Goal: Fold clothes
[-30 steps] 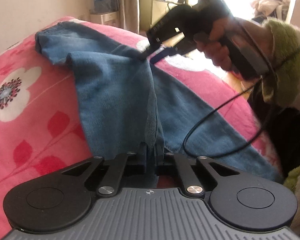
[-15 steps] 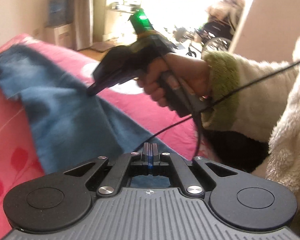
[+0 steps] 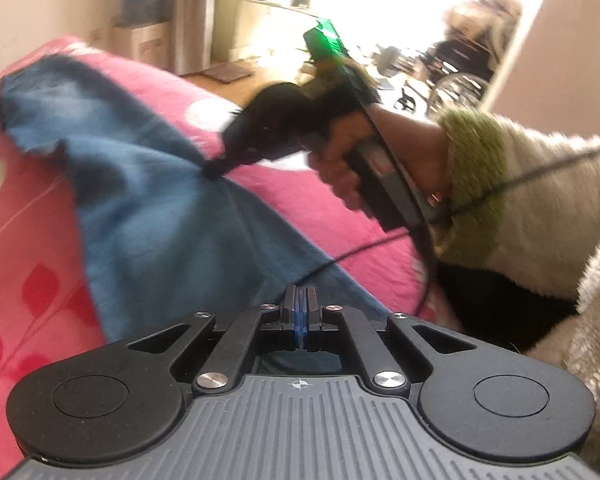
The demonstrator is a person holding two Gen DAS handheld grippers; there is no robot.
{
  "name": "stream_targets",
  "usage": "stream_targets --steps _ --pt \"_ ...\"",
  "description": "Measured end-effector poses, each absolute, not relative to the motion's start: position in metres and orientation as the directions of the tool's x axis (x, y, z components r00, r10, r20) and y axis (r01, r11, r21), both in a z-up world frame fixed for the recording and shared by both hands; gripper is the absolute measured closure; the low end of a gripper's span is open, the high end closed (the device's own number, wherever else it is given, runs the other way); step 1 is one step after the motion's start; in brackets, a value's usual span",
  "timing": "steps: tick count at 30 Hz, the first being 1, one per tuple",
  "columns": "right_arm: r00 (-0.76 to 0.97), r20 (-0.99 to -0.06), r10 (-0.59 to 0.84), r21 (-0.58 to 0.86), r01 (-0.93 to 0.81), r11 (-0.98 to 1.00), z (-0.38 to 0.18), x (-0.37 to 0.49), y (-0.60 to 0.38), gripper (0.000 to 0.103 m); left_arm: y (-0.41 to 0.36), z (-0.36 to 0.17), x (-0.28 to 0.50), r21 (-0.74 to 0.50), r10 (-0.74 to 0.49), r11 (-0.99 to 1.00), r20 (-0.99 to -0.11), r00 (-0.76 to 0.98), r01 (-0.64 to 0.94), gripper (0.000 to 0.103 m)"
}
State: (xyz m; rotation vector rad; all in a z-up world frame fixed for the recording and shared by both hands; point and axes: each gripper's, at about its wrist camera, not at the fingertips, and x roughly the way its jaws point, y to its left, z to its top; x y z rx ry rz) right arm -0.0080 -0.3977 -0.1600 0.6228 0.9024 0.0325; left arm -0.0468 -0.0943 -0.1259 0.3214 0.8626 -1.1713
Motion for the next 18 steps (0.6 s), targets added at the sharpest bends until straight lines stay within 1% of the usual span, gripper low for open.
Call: stream_targets --steps 1,2,4,6,8,10,12,13,14,16,17,18 --pt "0.634 -0.72 0.282 0.52 0.224 0.824 -0.157 -0.009 -0.397 0.103 -0.088 -0.122 -0.043 -0.208 -0.67 0.411 -0.729 0.139 0.888 0.091" --pt "0.638 -0.714 0.288 0.522 0.213 0.826 -0.153 -0.011 -0.398 0.102 -0.081 -0.118 -0.04 -0.212 -0.67 0.432 -0.726 0.155 0.876 0.078" --pt "0.64 -0.714 0.284 0.525 0.221 0.822 -0.142 -0.019 -0.406 0.1 -0.061 -0.109 -0.034 -0.199 -0.666 0.493 -0.712 0.221 0.847 0.069" --pt "0.646 -0.711 0.279 0.521 0.217 0.826 -0.128 -0.033 -0.418 0.1 -0.038 -0.101 -0.028 -0.187 -0.645 0.561 -0.709 0.285 0.806 0.065" --pt "0.662 -0.691 0.292 0.52 0.174 0.836 -0.11 -0.053 -0.429 0.099 -0.013 -0.1 -0.024 -0.182 -0.601 0.635 -0.727 0.332 0.751 0.053" --pt "0.654 -0.677 0.337 0.525 0.109 0.844 -0.093 -0.074 -0.434 0.099 0.01 -0.106 -0.021 -0.184 -0.556 0.692 -0.752 0.353 0.698 0.047" --pt "0.615 -0.666 0.422 0.581 0.074 0.811 -0.085 -0.092 -0.43 0.098 0.033 -0.111 -0.018 -0.182 -0.509 0.745 -0.777 0.37 0.642 0.045" --pt "0.587 -0.659 0.471 0.618 0.064 0.784 -0.084 -0.1 -0.425 0.094 0.045 -0.114 -0.017 -0.18 -0.484 0.77 -0.789 0.377 0.612 0.044" --pt "0.557 -0.648 0.519 0.653 0.057 0.755 -0.083 -0.107 -0.421 0.09 0.055 -0.119 -0.016 -0.204 -0.479 0.788 -0.796 0.37 0.581 0.044" --pt "0.5 -0.625 0.6 0.727 0.092 0.68 -0.092 -0.118 -0.406 0.069 0.071 -0.133 -0.013 -0.314 -0.51 0.806 -0.798 0.32 0.501 0.043" --pt "0.474 -0.612 0.633 0.76 0.13 0.637 -0.1 -0.121 -0.397 0.066 0.077 -0.141 -0.011 -0.375 -0.535 0.805 -0.793 0.29 0.459 0.043" --pt "0.45 -0.595 0.666 0.789 0.169 0.591 -0.108 -0.123 -0.389 0.066 0.083 -0.149 -0.01 -0.435 -0.563 0.799 -0.784 0.26 0.415 0.043"
